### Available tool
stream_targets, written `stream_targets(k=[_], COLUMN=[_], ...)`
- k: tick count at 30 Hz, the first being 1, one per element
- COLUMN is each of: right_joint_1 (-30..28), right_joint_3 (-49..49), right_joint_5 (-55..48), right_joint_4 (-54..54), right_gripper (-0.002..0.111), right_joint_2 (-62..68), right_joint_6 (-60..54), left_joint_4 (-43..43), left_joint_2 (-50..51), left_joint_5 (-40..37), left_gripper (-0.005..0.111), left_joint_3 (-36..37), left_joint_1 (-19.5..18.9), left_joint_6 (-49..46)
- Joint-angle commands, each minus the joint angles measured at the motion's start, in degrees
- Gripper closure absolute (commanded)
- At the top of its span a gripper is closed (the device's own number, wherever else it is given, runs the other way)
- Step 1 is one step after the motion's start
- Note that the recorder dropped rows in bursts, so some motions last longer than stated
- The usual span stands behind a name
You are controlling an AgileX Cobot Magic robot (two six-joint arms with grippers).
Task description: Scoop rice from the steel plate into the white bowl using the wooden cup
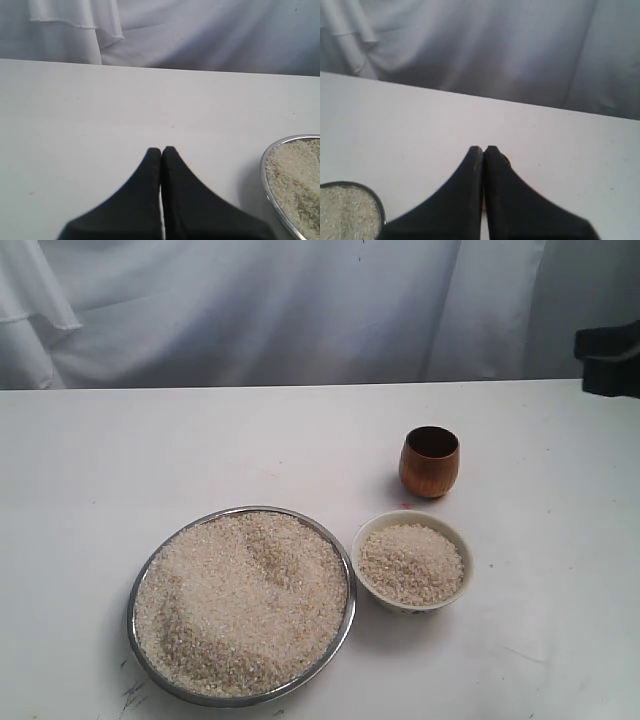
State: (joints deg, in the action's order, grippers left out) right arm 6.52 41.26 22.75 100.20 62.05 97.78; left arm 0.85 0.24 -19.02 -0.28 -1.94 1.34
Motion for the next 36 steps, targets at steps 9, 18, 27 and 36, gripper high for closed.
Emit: stream_targets(k=[9, 18, 27, 36], right_joint_1=[-0.3, -4.4, -7.2, -6.8], right_joint_3=[-3.6, -12.5, -23.9, -27.6], right_joint_5=[-5.7, -13.4, -15.4, -14.5], right_joint_4=[-0.3, -0.3, -0.3, -0.3], right_gripper=[0.108, 0.108, 0.108, 0.108], right_joint_2=[-17.7, -32.7, -51.5, -55.9], right_joint_6=[3.0, 3.4, 5.4, 7.1], left_joint_4=[-0.1, -0.1, -0.1, -0.1], left_joint_2=[-0.2, -0.2, -0.2, -0.2], left_joint_5=[0.8, 0.8, 0.8, 0.8], left_gripper=[0.107, 0.107, 0.107, 0.107], left_joint_3=[0.3, 0.3, 0.3, 0.3], left_joint_1=[0.2, 0.2, 0.2, 0.2], left_joint_6=[0.0, 0.0, 0.0, 0.0])
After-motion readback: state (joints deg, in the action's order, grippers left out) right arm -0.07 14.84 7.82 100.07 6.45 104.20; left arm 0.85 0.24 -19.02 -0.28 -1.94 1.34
